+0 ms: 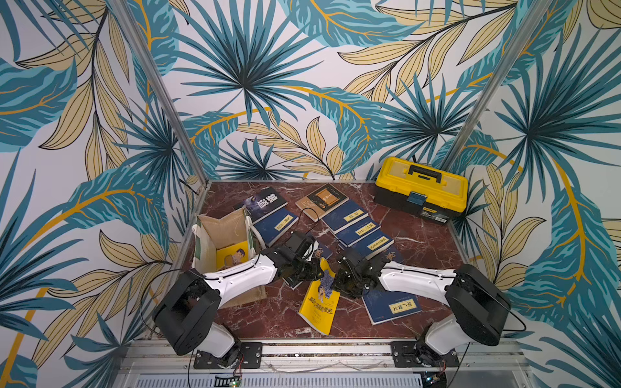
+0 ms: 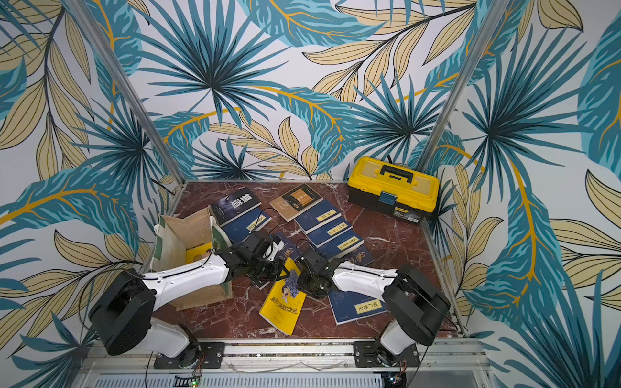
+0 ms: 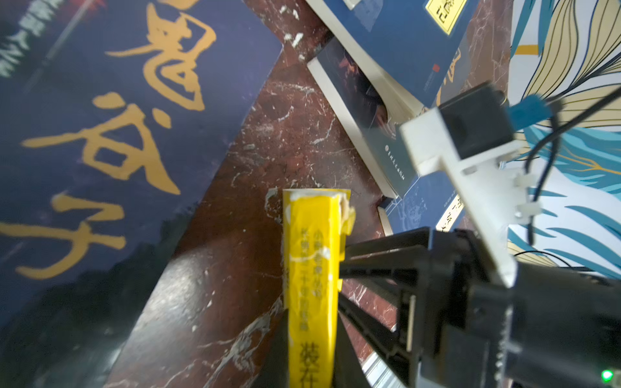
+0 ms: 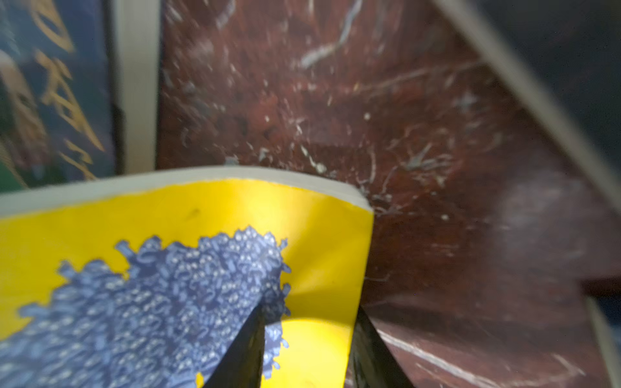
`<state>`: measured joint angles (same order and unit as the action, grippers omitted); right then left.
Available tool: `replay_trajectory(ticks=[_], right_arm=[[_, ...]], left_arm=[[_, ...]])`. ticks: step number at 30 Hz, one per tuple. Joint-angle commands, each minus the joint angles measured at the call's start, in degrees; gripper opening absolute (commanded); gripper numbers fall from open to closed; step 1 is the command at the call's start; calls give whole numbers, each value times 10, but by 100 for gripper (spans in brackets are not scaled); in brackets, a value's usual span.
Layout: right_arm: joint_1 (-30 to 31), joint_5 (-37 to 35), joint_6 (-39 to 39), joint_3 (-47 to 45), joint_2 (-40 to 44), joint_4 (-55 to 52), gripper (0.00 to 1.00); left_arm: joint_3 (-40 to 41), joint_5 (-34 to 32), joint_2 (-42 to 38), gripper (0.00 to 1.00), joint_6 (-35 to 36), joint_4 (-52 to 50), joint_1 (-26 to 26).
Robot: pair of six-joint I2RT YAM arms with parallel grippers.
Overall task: Put the books into the canvas bag
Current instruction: Pick up the book from the center of the board.
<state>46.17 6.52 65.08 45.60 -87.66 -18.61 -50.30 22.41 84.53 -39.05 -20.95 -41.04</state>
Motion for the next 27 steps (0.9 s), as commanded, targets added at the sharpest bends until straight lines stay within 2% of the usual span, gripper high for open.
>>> replay_trajectory(ticks=[1, 6, 10, 12, 15, 18, 21, 24, 27], right_arm=[[-10, -76, -53, 19, 67, -46, 52], [-14, -150, -135, 61, 171, -107, 59], [-15, -206, -216, 58, 253, -72, 65], [-16, -209, -255, 51, 292, -33, 68], [-17, -163, -312, 27, 346, 78, 78], [-24, -99, -344, 30, 357, 160, 86], [-45, -7, -366, 93, 311, 157, 91], [-75, 79, -365, 154, 251, 148, 92], [-122, 188, -333, 169, 209, 211, 92]], left_arm=[[-61, 22, -47, 0, 38, -63, -14], [-131, 9, -96, 0, 93, -129, 19], [-199, 40, -125, 0, 125, -156, 72], [-225, 50, -141, 0, 132, -156, 90], [-254, 63, -166, 0, 136, -144, 110], [-253, 96, -203, 0, 123, -87, 133], [-226, 146, -242, 0, 95, 6, 165], [-219, 197, -257, 0, 71, 75, 193], [-230, 235, -258, 0, 49, 107, 213]])
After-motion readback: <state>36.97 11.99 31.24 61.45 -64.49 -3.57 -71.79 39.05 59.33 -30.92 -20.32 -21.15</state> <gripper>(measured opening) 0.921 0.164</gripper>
